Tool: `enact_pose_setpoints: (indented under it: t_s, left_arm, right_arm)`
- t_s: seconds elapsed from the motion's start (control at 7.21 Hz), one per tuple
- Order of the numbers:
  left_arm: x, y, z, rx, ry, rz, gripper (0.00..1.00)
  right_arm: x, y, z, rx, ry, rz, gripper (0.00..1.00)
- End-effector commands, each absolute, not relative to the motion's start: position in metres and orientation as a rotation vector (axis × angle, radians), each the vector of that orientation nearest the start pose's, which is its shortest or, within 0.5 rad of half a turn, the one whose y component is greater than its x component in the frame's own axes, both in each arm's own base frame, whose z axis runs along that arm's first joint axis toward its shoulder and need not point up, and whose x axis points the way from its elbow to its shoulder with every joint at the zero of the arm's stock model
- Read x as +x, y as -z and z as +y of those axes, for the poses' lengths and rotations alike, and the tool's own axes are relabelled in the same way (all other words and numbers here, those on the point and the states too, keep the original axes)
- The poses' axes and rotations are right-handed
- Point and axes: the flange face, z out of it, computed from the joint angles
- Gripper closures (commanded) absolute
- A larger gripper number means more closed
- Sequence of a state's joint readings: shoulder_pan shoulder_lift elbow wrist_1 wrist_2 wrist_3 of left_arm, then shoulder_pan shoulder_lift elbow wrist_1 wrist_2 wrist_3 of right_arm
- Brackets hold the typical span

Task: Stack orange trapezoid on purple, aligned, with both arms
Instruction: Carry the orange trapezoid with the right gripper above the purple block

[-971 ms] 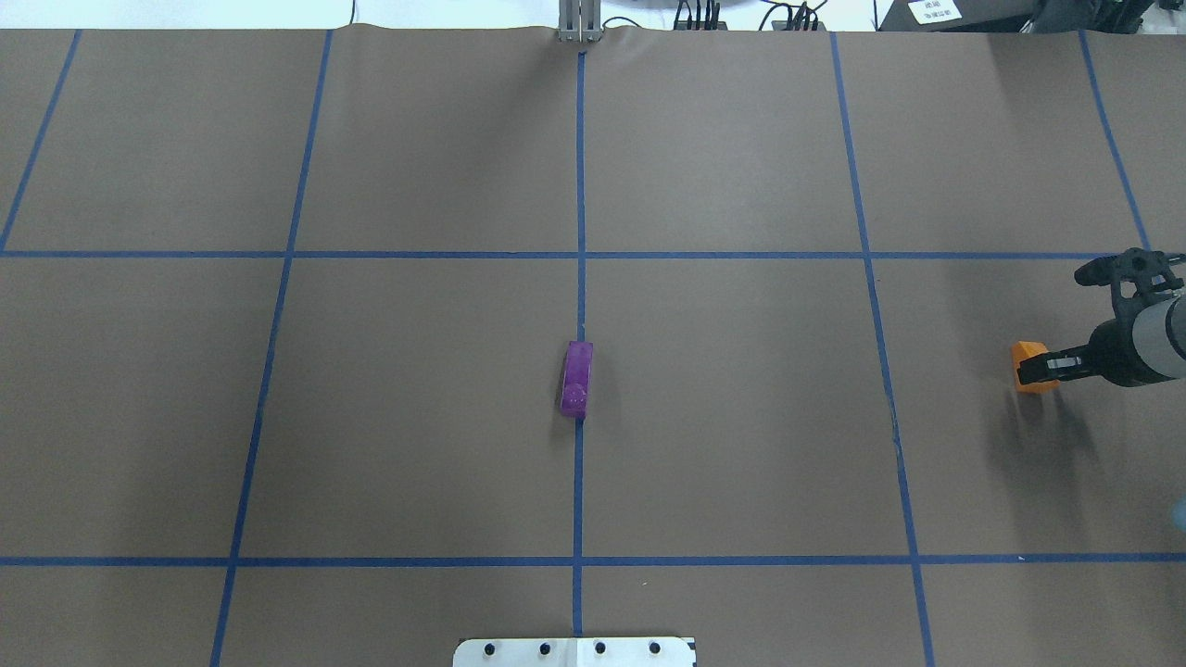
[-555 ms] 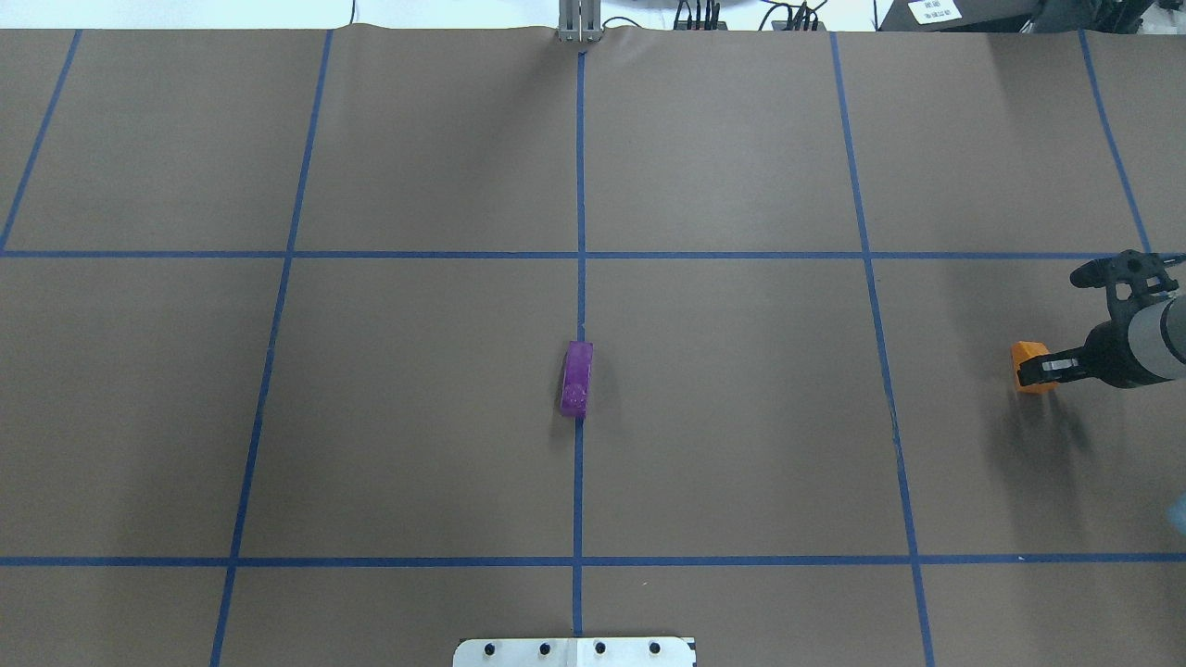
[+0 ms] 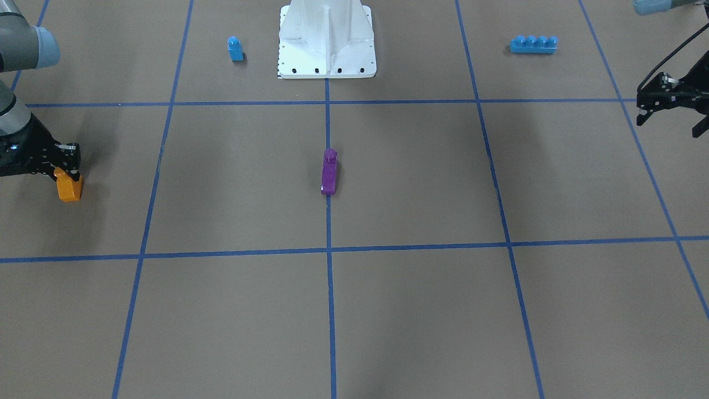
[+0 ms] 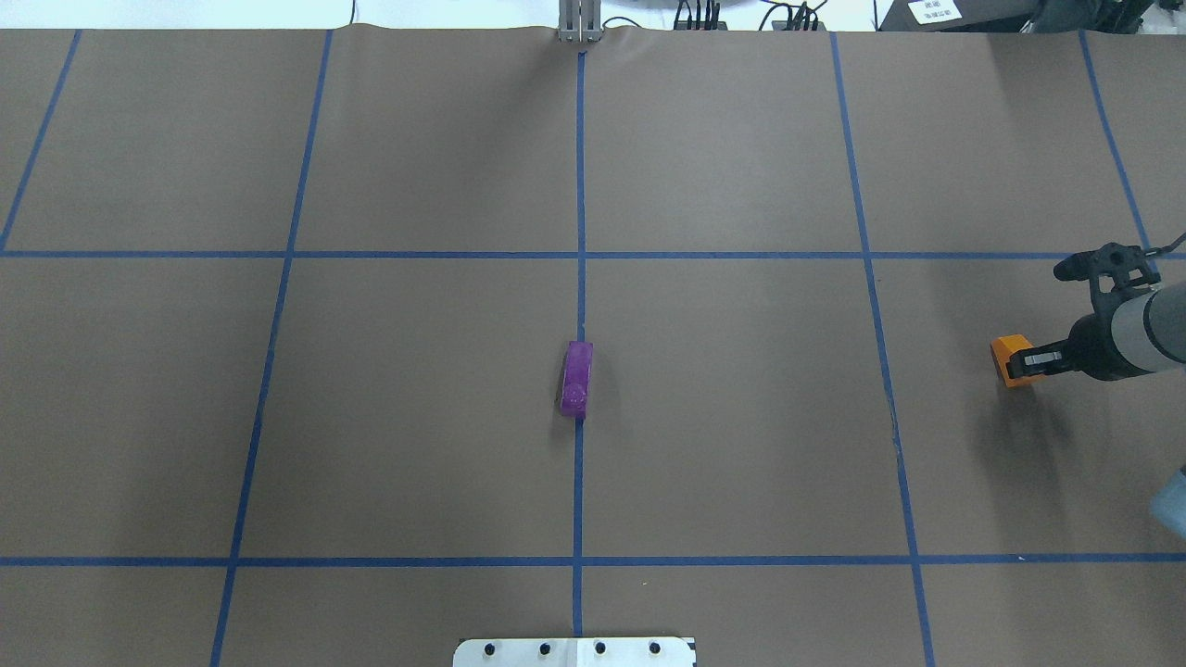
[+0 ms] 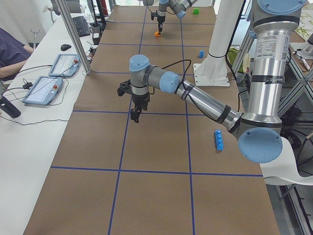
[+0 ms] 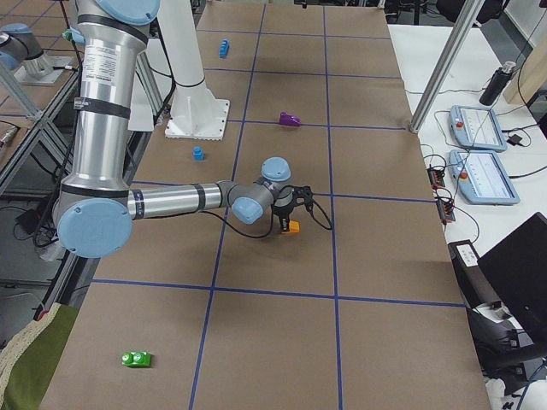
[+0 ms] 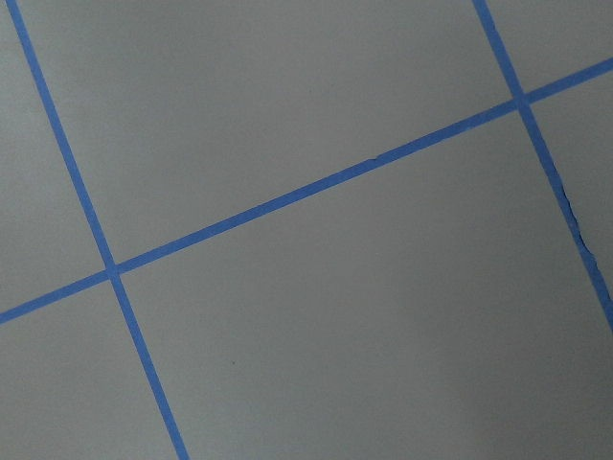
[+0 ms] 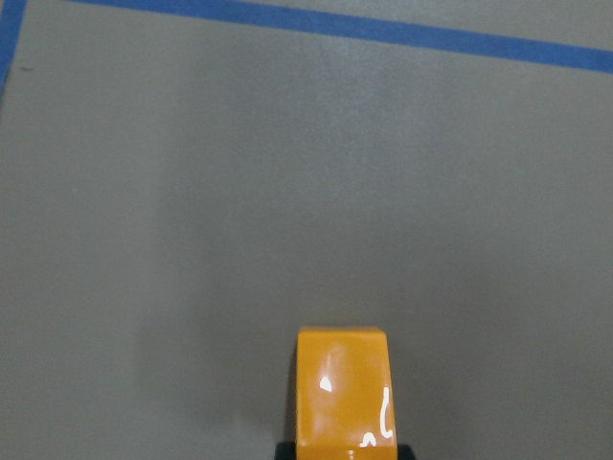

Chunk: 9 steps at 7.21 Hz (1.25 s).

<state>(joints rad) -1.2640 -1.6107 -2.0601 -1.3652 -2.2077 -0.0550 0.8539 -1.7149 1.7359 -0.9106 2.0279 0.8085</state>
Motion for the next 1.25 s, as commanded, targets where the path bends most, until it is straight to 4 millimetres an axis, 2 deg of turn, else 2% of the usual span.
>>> enact_pose_setpoints:
  t_s: [0.0, 0.14, 0.28, 0.42, 0.55, 0.69, 0.83, 0.97, 1.11]
  left_arm:
    - [0.072, -0.434, -0.475, 0.194, -0.342, 0.681, 0.0]
    - [0.072, -0.441, -0.473, 0.179, -0.338, 0.679, 0.0]
    - [0.07, -0.446, -0.47, 0.17, -0.35, 0.699, 0.0]
    - [0.06, -0.462, -0.469, 0.157, -0.385, 0.746, 0.0]
    - [0.035, -0.486, -0.475, 0.128, -0.33, 0.784, 0.0]
    - [0.01, -0.5, -0.478, 0.119, -0.262, 0.789, 0.0]
    - [-0.011, -0.513, -0.474, 0.117, -0.219, 0.787, 0.0]
    - [-0.015, -0.515, -0.473, 0.142, -0.219, 0.785, 0.0]
    - [-0.015, -0.515, -0.473, 0.144, -0.22, 0.785, 0.0]
  right_arm:
    - [-0.26, -0.535, -0.431, 0.207, 0.092, -0.837, 1.0]
    - [-0.277, -0.479, -0.449, 0.17, 0.078, -0.814, 1.0]
    - [-0.289, -0.407, -0.461, 0.104, 0.009, -0.785, 1.0]
    - [-0.314, -0.353, -0.464, 0.083, -0.015, -0.806, 1.0]
    - [-0.362, -0.308, -0.456, 0.056, -0.006, -0.825, 1.0]
    - [-0.396, -0.264, -0.451, 0.032, -0.043, -0.838, 1.0]
    - [-0.428, -0.233, -0.439, 0.028, -0.088, -0.848, 1.0]
    - [-0.46, -0.21, -0.433, 0.004, -0.123, -0.859, 1.0]
    - [-0.498, -0.186, -0.435, -0.032, -0.165, -0.86, 1.0]
